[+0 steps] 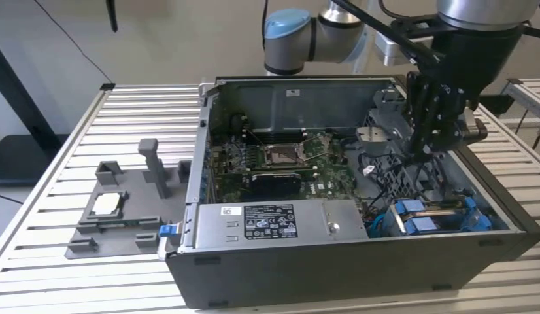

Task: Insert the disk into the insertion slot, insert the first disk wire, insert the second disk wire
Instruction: 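Insert the second disk wire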

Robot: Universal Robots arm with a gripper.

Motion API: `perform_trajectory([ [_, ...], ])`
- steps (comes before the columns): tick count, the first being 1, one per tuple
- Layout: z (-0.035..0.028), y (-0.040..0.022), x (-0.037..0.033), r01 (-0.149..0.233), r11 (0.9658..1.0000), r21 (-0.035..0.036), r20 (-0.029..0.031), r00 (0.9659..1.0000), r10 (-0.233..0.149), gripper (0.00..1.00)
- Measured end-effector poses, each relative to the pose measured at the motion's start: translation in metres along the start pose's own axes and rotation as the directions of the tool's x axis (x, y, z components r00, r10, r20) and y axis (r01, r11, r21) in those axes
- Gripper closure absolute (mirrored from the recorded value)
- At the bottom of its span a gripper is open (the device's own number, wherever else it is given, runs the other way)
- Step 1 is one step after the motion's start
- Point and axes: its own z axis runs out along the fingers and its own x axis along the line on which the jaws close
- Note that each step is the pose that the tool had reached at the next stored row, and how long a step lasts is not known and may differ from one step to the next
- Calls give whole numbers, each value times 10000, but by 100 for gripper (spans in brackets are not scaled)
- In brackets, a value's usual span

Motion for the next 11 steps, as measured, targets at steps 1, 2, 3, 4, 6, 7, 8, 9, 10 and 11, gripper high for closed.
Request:
perform_trajectory([
  [1,-3,31,1,3,9999,112,-3,10000,-3,73],
  [2,-5,57,2,6,9998,201,-13,10000,-6,73],
  [3,-4,84,2,9,9996,278,-26,10000,-8,73],
  [4,-4,111,3,12,9995,325,-36,10000,-10,73],
  [6,0,161,2,24,9993,369,-52,10000,-22,73],
  [7,3,178,2,40,9993,376,-65,10000,-38,73],
  [8,6,190,1,67,9993,381,-85,9999,-64,73],
  [9,10,199,1,110,9992,385,-118,9999,-106,73],
  [10,15,205,0,158,9991,388,-156,9998,-152,73],
  [11,21,212,-2,216,9990,390,-193,9996,-209,73],
])
